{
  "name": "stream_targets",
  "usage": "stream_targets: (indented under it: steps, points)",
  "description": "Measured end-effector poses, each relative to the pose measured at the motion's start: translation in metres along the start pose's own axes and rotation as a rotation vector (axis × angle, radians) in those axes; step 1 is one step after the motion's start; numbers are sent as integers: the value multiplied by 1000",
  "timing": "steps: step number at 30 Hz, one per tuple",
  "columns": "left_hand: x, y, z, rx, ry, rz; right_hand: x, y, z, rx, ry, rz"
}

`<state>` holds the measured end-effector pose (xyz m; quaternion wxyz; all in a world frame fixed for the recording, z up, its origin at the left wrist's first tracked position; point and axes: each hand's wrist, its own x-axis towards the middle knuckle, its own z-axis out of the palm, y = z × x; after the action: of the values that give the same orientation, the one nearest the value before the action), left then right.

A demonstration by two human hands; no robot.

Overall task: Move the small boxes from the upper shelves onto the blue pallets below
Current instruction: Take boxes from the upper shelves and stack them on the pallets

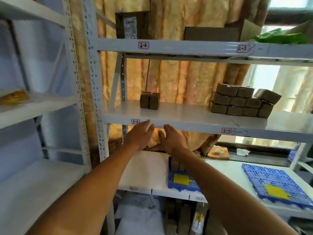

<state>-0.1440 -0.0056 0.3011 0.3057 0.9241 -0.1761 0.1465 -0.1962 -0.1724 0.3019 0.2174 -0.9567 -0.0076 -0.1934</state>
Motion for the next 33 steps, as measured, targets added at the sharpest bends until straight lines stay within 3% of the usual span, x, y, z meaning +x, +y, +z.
stream_targets:
  steps: [8,11,13,17,20,24,29,33]
  points:
    - [97,-33,-41,-293,78,-86,101,-33,-5,262,144,206]
    - [155,-58,-35,-291,52,-91,158,-29,10,326,140,291]
    - [196,-78,-27,-425,47,-150,195,-27,22,413,128,373]
    - [274,-99,-3,-488,-15,-226,255,-20,42,702,171,518]
    - [301,-100,16,-470,-25,-224,293,-13,55,871,165,505]
    - [311,-103,23,-403,2,-178,316,-9,72,767,199,418]
    - [298,-103,8,-861,-42,-88,298,-14,56,1009,252,404]
    - [261,-91,-7,-1033,-35,38,257,-21,35,1108,298,292]
